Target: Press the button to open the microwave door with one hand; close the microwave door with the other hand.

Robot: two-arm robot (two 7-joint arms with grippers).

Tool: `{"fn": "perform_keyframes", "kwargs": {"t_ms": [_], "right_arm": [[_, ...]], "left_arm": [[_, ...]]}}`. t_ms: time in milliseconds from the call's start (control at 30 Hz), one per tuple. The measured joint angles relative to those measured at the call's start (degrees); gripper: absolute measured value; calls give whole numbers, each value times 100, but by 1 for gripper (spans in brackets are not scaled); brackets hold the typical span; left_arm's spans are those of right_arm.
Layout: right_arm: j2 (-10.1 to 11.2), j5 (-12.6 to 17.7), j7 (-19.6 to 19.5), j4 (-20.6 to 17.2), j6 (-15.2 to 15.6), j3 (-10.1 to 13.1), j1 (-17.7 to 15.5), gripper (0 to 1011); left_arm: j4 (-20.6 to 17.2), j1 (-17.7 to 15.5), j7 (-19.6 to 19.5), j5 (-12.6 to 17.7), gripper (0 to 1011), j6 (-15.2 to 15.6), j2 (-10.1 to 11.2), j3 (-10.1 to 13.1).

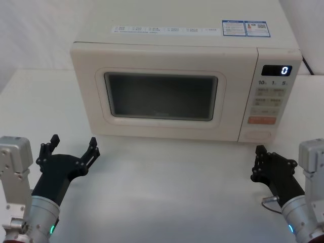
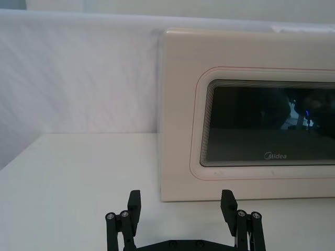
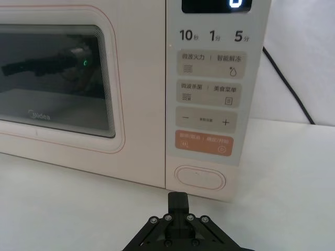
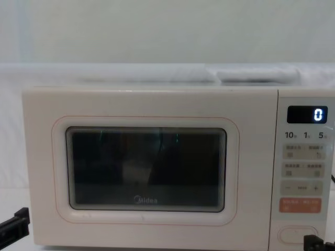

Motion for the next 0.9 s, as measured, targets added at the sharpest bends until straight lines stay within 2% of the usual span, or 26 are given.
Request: {"fn": "perform_keyframes", "kwargs": {"t_ms": [900], "right_arm": [[-169, -42, 151, 734, -65, 131, 602, 0]], "left_arm": [[0, 0, 0, 0, 1001, 0, 0, 0]]}}
